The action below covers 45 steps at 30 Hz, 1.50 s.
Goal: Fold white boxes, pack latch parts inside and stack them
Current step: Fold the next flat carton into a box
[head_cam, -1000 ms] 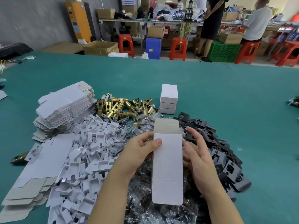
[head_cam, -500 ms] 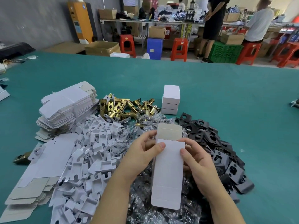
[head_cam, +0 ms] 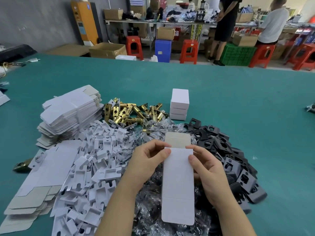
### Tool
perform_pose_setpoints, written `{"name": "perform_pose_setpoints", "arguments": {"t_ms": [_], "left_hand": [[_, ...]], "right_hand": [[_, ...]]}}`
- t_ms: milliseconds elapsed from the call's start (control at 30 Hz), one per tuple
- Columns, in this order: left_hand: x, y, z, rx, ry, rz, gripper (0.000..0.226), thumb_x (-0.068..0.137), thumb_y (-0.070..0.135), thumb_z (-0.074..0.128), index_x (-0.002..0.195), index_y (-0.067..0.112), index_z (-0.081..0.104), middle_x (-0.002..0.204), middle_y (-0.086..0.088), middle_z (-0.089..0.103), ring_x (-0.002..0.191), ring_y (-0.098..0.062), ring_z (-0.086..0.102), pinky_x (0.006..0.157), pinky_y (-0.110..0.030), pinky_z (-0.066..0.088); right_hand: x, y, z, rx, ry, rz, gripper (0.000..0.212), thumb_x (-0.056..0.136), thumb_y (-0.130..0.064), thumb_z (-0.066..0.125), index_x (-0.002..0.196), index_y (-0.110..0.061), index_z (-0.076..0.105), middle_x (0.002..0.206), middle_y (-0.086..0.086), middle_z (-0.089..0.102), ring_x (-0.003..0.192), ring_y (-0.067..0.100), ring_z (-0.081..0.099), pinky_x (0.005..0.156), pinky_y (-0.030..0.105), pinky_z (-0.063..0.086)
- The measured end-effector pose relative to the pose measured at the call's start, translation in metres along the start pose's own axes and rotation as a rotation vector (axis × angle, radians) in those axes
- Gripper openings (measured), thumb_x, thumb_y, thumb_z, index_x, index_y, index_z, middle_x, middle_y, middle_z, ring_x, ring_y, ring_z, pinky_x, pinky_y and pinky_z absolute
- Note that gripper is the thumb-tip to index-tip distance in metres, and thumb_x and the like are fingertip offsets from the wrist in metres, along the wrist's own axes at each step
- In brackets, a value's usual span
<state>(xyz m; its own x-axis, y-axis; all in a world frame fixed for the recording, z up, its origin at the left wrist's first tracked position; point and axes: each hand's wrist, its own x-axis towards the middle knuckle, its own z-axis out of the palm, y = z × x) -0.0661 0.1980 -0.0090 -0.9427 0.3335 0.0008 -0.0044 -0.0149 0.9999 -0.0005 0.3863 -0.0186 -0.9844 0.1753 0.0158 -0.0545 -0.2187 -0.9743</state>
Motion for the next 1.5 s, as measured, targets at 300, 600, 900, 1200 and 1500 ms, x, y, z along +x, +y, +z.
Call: {"name": "perform_pose_setpoints", "arguments": {"t_ms": [300,600,900,1200,1500], "left_hand": [[-0.0017,0.0034,-0.0002,-0.044,-0.042,-0.002,0.007,0.09,0.024,0.076,0.096,0.023,0.079,0.092,-0.001,0.076,0.084,-0.011,0.07,0.07,-0.021,0.055],[-0.0019,0.0032,0.0003,-0.059,-0.039,0.01,0.024,0.076,0.042,0.08,0.094,0.026,0.078,0.088,0.001,0.074,0.078,-0.01,0.066,0.068,-0.019,0.053],[0.0004,0.0009,-0.0004,-0.034,-0.029,0.018,0.011,0.079,0.029,0.079,0.09,0.028,0.076,0.089,0.002,0.075,0.081,-0.009,0.068,0.07,-0.022,0.055],[-0.0005,0.0034,-0.0013,0.016,-0.049,0.011,0.019,0.085,0.025,0.078,0.102,0.034,0.074,0.096,0.002,0.075,0.087,-0.012,0.069,0.076,-0.026,0.057],[-0.0014,0.0018,-0.0013,0.08,-0.064,0.001,0.015,0.087,0.04,0.078,0.098,0.031,0.076,0.095,-0.01,0.073,0.091,-0.032,0.067,0.075,-0.039,0.057]], "right_hand": [[-0.0003,0.0004,-0.0005,0.023,0.038,0.028,0.026,0.078,-0.038,0.074,0.101,-0.025,0.078,0.098,0.001,0.075,0.078,0.028,0.07,0.052,0.033,0.06],[0.0001,-0.001,-0.0011,0.05,0.033,-0.004,0.02,0.081,-0.03,0.072,0.098,-0.023,0.08,0.125,-0.009,0.071,0.085,0.023,0.074,0.056,0.031,0.062],[-0.0026,-0.002,-0.001,-0.009,0.031,-0.008,0.021,0.082,-0.032,0.073,0.101,-0.028,0.077,0.098,-0.001,0.074,0.073,0.026,0.069,0.054,0.034,0.06],[0.0,0.0027,-0.0018,-0.006,0.045,-0.014,0.031,0.081,-0.03,0.073,0.112,-0.036,0.073,0.104,-0.008,0.072,0.082,0.014,0.07,0.062,0.032,0.06],[-0.0016,0.0029,0.0012,-0.062,0.031,-0.018,0.017,0.084,-0.028,0.07,0.099,-0.03,0.076,0.094,0.005,0.076,0.069,0.023,0.068,0.057,0.038,0.059]]}}
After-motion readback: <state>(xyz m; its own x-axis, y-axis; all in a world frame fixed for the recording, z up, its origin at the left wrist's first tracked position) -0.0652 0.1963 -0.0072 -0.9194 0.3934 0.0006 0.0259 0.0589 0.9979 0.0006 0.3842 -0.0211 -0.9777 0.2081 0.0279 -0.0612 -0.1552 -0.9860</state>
